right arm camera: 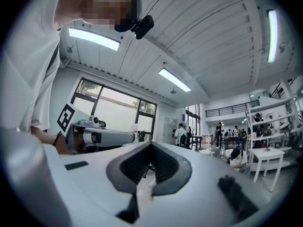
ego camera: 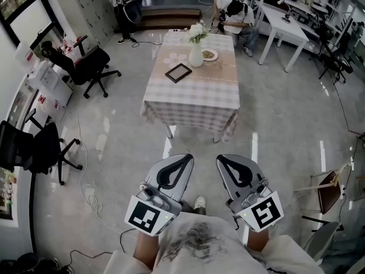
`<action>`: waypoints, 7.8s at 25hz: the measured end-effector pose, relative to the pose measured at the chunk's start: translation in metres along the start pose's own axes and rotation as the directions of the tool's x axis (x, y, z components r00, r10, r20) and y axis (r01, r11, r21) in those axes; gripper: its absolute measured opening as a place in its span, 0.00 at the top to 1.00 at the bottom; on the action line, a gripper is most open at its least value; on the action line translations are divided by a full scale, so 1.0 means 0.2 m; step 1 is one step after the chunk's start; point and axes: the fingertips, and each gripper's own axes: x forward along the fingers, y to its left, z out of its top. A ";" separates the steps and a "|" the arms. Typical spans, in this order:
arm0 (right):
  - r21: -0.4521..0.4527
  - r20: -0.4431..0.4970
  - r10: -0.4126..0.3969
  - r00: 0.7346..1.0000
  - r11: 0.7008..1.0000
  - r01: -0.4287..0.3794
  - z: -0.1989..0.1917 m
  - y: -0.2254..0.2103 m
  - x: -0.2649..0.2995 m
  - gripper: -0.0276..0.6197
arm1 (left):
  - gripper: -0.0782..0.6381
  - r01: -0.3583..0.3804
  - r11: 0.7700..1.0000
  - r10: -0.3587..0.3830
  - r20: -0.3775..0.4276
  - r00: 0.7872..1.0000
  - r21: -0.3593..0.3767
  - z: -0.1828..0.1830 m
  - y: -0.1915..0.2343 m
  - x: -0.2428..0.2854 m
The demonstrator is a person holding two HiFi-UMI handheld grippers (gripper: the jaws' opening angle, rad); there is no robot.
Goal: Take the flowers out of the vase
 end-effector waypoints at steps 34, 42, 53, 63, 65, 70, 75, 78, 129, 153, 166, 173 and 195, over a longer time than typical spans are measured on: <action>0.025 -0.065 -0.120 0.991 0.992 0.122 -0.19 -0.39 0.71 0.93 | 0.88 0.086 0.995 -0.087 -0.015 0.996 -0.043 -0.08 0.75 0.38; 0.024 -0.068 -0.127 0.990 0.991 0.129 -0.20 -0.48 0.78 0.93 | 0.88 0.099 0.994 -0.100 -0.012 0.995 -0.054 -0.08 0.83 0.48; 0.043 -0.060 -0.080 0.995 0.996 0.083 -0.28 -0.77 0.91 0.93 | 0.88 0.052 0.998 -0.053 -0.034 0.998 -0.048 -0.13 0.95 0.76; 0.060 -0.040 -0.033 0.999 0.998 0.036 -0.33 -1.03 1.01 0.93 | 0.88 0.010 0.999 -0.011 -0.037 0.999 -0.032 -0.13 1.05 1.03; 0.060 -0.035 -0.029 0.999 0.998 0.031 -0.34 -1.09 1.02 0.93 | 0.88 0.004 1.000 -0.004 -0.030 1.000 -0.015 -0.13 1.07 1.07; 0.071 -0.030 -0.014 0.999 0.997 0.016 -0.35 -1.22 1.03 0.93 | 0.88 -0.012 1.000 0.011 -0.048 0.999 -0.016 -0.13 1.08 1.21; 0.076 -0.022 0.003 1.000 0.997 -0.001 -0.36 -1.32 1.03 0.93 | 0.88 -0.025 0.999 0.026 -0.007 1.000 0.042 -0.10 1.09 1.30; 0.085 -0.023 0.012 1.000 0.996 -0.010 -0.38 -1.34 1.06 0.93 | 0.88 -0.027 0.999 0.028 -0.006 1.000 0.027 -0.10 1.10 1.33; 0.078 -0.205 -0.143 0.968 0.984 0.162 -0.72 -1.94 1.78 0.93 | 0.88 0.041 0.997 -0.050 -0.141 0.989 -0.066 -0.57 2.06 2.01; 0.126 -0.225 -0.028 0.974 0.990 0.057 -0.91 -2.25 1.94 0.93 | 0.88 -0.043 0.995 0.019 -0.246 0.969 -0.091 -0.85 2.19 2.29; 0.134 -0.244 -0.026 0.969 0.989 0.061 -0.96 -2.30 1.96 0.93 | 0.84 -0.047 0.991 0.013 -0.260 0.966 -0.126 -0.94 2.23 2.34; 0.133 -0.257 -0.024 0.966 0.989 0.060 -0.98 -2.30 1.98 0.93 | 0.76 -0.051 0.989 0.011 -0.272 0.962 -0.138 -1.00 2.25 2.34; 0.148 -0.279 -0.012 0.960 0.987 0.055 -1.04 -2.32 2.04 0.93 | 0.51 -0.182 0.965 0.118 -0.309 0.944 -0.189 -1.21 2.41 2.41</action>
